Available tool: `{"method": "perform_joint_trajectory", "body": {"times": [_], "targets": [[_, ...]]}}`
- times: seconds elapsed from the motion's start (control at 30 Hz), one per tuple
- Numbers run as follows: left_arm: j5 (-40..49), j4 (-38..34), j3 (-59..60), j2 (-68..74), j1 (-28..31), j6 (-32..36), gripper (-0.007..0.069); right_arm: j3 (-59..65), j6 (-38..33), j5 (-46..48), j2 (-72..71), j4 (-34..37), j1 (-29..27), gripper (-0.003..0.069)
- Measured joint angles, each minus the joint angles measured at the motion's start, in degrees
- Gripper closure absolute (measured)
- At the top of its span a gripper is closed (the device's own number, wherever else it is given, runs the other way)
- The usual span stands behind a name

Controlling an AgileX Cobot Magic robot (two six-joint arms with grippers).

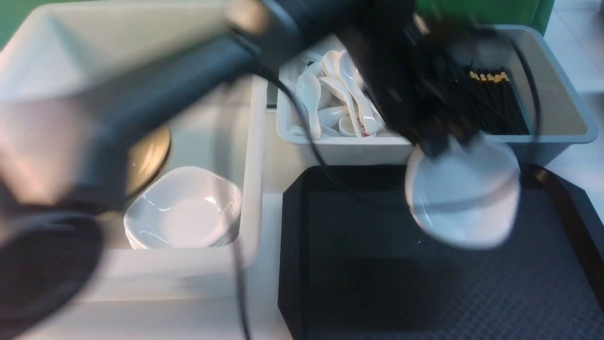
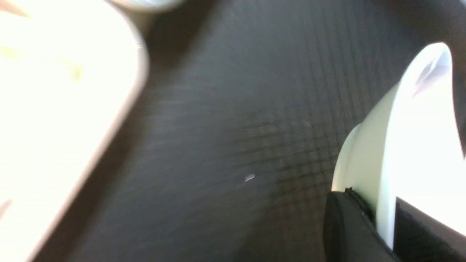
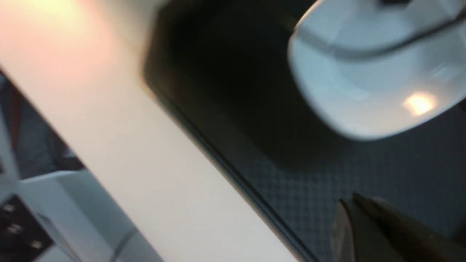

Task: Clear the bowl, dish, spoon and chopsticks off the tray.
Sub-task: Use the left arm to put the plate into the large storage box on the left

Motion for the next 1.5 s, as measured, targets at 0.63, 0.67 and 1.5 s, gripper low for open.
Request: {"method": "perform_joint_trajectory", "body": {"times": [0.63,0.67,1.5], "targets": [[-21.0,-2.4,58.8,-44.4,41.2,4.8,0.0624,-19.8,-7.9,-11.8,28.5,9.1,22.7,0.0614],[-21.3,-2.4,59.1,-44.3,41.2,4.8,0.0624,-20.0,-7.9,-11.7,28.6,9.1,22.9,0.0614],[-14.7,10.9,50.5,-44.8,34.3,-3.1,0.0024,-20.7,-6.0,-2.9,29.5,-4.4,23.4,0.0614]]}}
